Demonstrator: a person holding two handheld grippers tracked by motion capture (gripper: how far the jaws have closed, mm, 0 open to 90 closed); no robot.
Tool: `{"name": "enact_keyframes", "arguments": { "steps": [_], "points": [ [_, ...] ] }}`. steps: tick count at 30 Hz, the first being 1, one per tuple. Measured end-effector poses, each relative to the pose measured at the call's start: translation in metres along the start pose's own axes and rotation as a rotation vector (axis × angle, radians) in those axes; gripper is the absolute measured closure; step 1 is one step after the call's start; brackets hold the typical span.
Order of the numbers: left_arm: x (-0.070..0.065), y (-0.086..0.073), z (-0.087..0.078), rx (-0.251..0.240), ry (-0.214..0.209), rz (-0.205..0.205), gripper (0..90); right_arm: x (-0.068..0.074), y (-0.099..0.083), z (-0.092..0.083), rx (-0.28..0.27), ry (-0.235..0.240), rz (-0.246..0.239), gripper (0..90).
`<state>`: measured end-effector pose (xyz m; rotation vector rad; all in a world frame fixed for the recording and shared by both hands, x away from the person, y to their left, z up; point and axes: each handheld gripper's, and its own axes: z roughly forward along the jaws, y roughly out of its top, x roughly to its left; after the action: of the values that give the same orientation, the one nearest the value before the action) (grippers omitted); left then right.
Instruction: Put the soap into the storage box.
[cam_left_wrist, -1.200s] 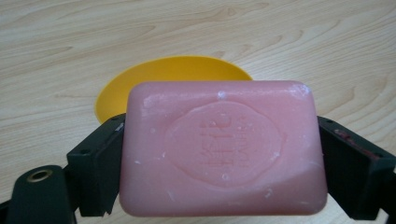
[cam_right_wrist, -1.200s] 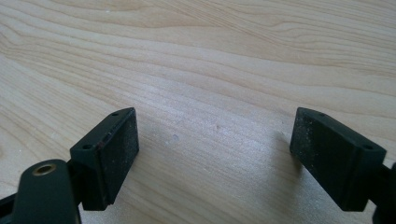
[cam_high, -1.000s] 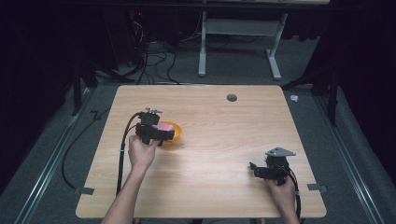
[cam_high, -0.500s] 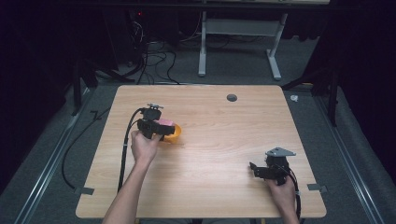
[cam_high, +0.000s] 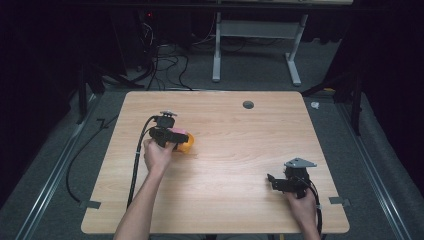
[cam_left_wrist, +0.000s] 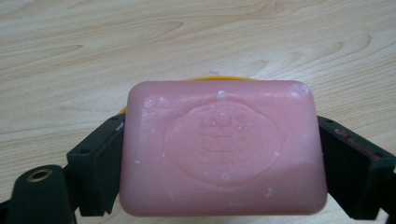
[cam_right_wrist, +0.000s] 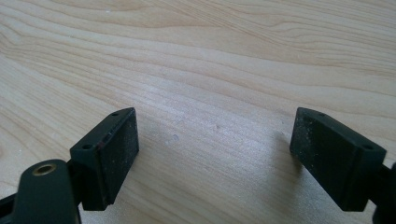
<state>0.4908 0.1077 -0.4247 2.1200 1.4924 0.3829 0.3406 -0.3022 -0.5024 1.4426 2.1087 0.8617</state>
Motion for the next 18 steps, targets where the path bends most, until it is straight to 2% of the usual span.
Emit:
{"name": "enact_keyframes", "arguments": {
  "steps": [18],
  "points": [
    [-0.002, 0.0, 0.019, 0.038, 0.013, -0.026, 13.6, 0.0, 0.0, 0.0, 0.001, 0.001, 0.0, 16.1]
  ]
}}
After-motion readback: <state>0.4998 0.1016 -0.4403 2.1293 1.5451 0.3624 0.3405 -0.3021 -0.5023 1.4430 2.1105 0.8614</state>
